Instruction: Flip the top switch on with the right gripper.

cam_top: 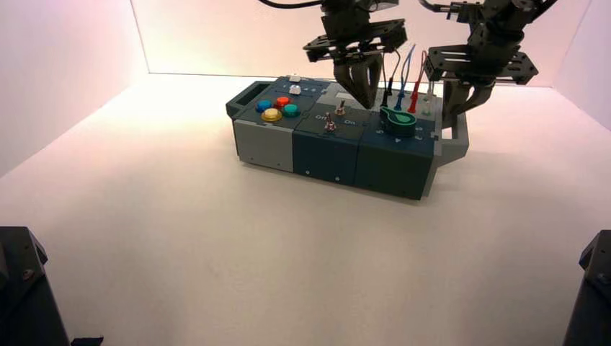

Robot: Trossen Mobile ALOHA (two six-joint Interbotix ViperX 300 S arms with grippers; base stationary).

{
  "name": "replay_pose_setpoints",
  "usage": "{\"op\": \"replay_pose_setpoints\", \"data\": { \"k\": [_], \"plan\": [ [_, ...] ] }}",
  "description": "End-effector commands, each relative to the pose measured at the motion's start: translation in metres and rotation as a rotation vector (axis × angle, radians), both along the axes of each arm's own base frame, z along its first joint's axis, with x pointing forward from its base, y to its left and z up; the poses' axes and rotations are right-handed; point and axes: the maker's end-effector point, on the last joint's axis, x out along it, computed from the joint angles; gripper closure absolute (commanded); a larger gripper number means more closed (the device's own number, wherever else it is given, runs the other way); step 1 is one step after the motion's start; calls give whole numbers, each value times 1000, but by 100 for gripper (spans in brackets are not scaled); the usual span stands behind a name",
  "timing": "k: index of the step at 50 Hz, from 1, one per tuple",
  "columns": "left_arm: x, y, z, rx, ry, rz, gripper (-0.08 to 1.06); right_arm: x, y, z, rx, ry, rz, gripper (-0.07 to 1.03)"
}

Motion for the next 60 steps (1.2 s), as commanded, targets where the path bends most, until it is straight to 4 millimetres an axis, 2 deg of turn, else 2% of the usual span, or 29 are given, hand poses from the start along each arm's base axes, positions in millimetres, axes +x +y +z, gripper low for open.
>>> {"op": "replay_pose_setpoints", "data": {
  "k": [1,13,43,60],
  "plan": [
    [9,-5,23,-34,-44,4,101,-1,0,0,-3,3,6,99],
    [10,1,30,-23,-62,-2,101,-2,0,3,-2,1,6,99],
    [16,41,50,-10,-88,58,101,-8,0,34,6,-17,10,99],
    [15,54,49,22,-108,52,101,-24,0,47,7,2,19,99]
  ]
}}
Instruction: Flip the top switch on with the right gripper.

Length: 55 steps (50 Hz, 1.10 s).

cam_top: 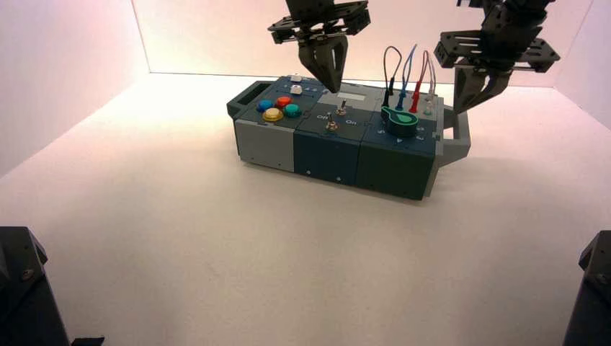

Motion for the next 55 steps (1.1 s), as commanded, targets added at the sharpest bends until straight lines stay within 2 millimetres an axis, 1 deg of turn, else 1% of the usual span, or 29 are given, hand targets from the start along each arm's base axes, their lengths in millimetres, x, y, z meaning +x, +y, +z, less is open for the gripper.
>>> {"op": "replay_pose_setpoints", "data": {
  "k": [1,4,13,20,29,34,38,42,55],
  "plan": [
    [7,2,28,-22,-68,-2,101,2,0,16,3,-35,5,99],
    [8,4,28,-13,-81,-8,101,-1,0,19,5,-34,7,99],
    [6,12,39,5,-124,-34,101,-10,7,31,4,-7,45,99],
    [6,25,43,46,-171,-67,101,-14,19,40,4,-3,92,99],
    [3,39,43,56,-198,-75,101,-15,27,52,-5,-25,156,98],
    [2,46,44,53,-211,-73,101,-19,29,54,-15,-31,202,98],
    [2,47,47,48,-220,-69,101,-22,29,55,-23,-34,231,98],
    [4,50,45,50,-219,-61,101,-25,28,54,-30,-33,252,98],
    [3,52,45,50,-220,-59,101,-30,33,56,-17,-66,257,98]
  ]
}}
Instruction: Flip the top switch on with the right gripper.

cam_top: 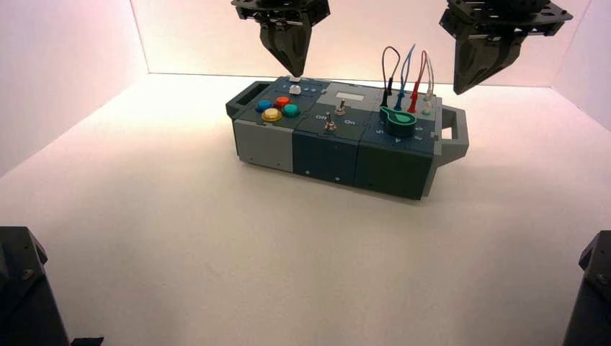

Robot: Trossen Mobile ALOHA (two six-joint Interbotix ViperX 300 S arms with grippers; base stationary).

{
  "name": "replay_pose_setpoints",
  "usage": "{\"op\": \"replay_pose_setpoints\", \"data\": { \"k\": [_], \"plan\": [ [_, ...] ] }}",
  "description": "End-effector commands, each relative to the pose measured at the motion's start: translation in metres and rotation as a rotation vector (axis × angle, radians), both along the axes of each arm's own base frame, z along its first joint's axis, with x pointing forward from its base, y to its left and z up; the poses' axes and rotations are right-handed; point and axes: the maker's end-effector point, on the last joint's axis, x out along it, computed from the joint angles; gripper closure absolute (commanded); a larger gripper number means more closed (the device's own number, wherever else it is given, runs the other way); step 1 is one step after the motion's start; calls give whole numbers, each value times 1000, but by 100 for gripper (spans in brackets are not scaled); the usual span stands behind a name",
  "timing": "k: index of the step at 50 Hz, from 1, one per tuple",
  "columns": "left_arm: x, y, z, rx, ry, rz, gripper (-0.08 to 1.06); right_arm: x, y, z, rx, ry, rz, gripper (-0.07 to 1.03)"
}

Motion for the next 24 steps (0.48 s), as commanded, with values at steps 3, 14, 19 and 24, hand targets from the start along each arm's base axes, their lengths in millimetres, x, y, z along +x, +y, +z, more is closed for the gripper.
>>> {"op": "replay_pose_setpoints", "data": {
  "k": [3,14,19,24],
  "plan": [
    [5,0,22,-34,-57,1,101,5,5,14,14,-60,14,98],
    [4,0,19,-36,-60,4,101,6,5,20,19,-84,12,98],
    [4,0,19,-36,-60,2,101,6,5,22,21,-93,12,98],
    [4,0,17,-33,-56,2,101,4,4,24,22,-97,12,98]
  ]
}}
